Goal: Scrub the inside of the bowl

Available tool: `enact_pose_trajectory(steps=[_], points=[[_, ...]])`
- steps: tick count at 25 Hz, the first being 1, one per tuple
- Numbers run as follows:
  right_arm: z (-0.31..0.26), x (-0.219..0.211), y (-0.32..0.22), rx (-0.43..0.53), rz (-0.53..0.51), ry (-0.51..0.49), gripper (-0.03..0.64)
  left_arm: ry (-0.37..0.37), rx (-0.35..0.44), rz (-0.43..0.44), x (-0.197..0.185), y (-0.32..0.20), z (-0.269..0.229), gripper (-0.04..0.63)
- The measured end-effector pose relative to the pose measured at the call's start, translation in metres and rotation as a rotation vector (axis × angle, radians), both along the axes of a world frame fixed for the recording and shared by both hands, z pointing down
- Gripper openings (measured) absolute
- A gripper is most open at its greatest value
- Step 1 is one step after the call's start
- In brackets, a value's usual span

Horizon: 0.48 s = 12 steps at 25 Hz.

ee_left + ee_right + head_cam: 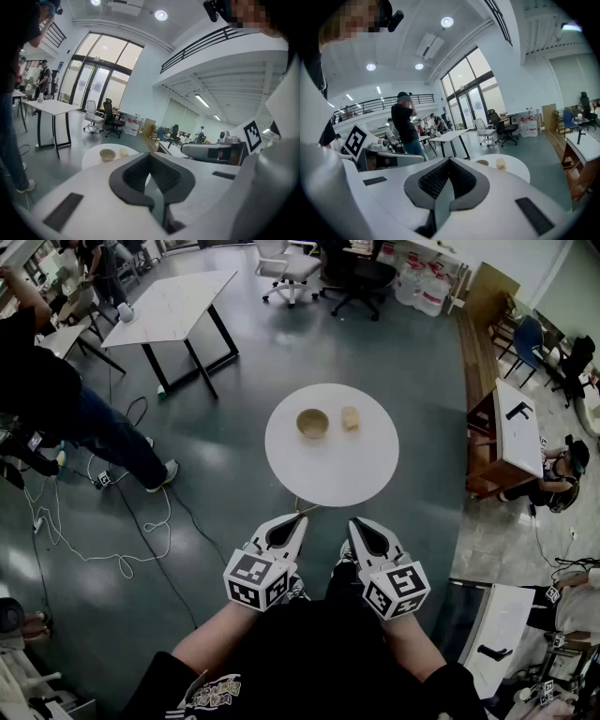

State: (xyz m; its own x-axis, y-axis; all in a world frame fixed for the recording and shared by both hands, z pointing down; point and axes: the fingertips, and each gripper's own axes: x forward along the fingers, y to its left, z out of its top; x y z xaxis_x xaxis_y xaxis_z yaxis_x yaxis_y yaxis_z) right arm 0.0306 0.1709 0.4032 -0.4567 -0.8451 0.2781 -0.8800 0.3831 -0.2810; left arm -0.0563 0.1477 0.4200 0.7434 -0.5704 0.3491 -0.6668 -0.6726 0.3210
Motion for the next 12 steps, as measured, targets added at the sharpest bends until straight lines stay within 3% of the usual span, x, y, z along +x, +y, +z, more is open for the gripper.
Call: enact_pose_trajectory(steps=[12], points=[[-0.002,-0.0067,-0.0037,0.015,-0.007,-0.01,0.021,0.01,-0.002,-0.003,-0.0059,0.0005,0.002,0.006]])
